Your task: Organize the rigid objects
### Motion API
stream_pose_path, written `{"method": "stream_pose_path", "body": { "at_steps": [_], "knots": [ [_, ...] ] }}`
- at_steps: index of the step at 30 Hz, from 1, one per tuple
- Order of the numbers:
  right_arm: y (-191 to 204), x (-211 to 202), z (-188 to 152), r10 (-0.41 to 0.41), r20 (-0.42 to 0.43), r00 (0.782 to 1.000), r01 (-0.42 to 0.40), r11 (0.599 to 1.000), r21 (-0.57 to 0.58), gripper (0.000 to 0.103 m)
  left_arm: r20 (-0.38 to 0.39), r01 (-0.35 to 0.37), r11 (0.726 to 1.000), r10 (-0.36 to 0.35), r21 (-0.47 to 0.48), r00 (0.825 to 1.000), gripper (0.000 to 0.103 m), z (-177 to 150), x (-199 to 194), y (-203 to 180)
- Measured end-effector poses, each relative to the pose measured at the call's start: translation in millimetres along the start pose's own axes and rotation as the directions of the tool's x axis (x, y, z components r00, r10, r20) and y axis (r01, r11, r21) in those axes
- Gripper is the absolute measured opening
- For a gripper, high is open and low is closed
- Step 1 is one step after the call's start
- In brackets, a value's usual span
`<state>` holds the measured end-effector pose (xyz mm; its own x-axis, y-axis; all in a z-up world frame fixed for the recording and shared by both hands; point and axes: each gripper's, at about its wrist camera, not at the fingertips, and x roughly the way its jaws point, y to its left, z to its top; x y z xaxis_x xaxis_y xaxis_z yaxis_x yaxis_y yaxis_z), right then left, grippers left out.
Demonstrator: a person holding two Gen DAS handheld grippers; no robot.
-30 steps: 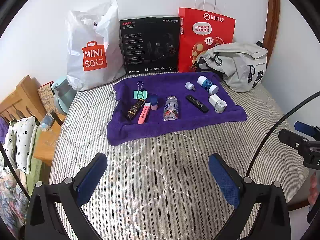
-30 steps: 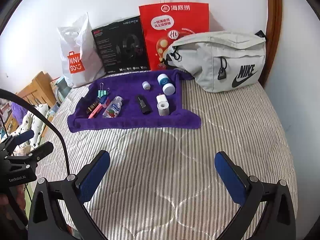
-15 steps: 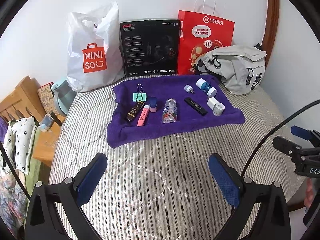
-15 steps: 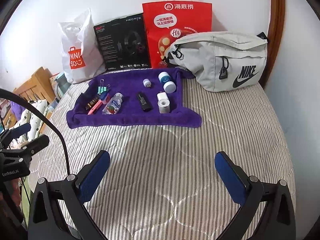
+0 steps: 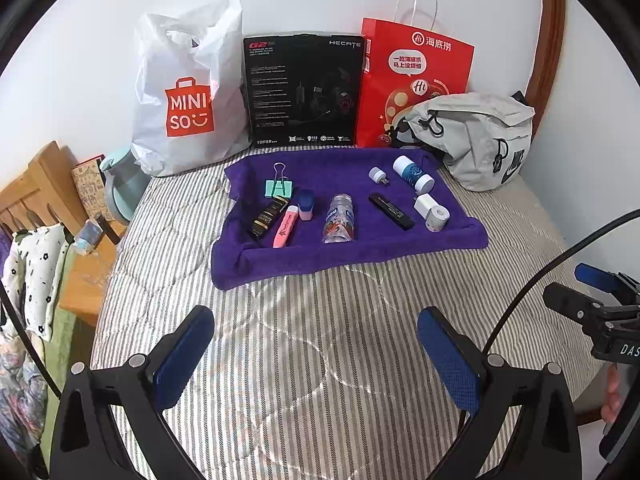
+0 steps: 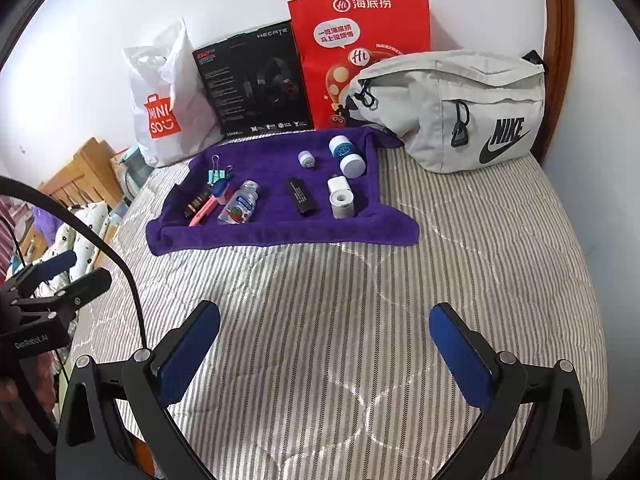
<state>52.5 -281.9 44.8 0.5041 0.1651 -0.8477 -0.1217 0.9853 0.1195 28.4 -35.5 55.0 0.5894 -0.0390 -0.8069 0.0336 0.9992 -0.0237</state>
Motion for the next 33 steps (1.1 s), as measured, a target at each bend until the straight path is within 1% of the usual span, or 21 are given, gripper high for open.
{"method": "stream_pose_path", "body": {
  "at_steps": [11,21,24,33],
  "knots": [
    [3,-1,-1,-0.006,0.002,1.0,0.006,1.0,-0.018,0.103,0.001,-0.011,1.0,0.011,-0.004,1.0,0.103,1,-2,1],
    [6,-2,-1,-0.013,0.001,1.0,0.013,0.999,-0.036,0.103,0.001,-0.009,1.0,0.009,-0.017,1.0,0.103,1,-3,8],
    [8,-3,0,-0.011,0.006,1.0,0.012,0.999,-0.038,0.103,0.001,0.002,1.0,-0.002,-0.027,1.0,0.103,1,-3,9],
    [12,-3,-2,-0.02,0.002,1.0,0.02,0.998,-0.057,0.103,0.008,0.005,1.0,-0.005,-0.021,1.0,0.103,2,-5,4]
  ]
}}
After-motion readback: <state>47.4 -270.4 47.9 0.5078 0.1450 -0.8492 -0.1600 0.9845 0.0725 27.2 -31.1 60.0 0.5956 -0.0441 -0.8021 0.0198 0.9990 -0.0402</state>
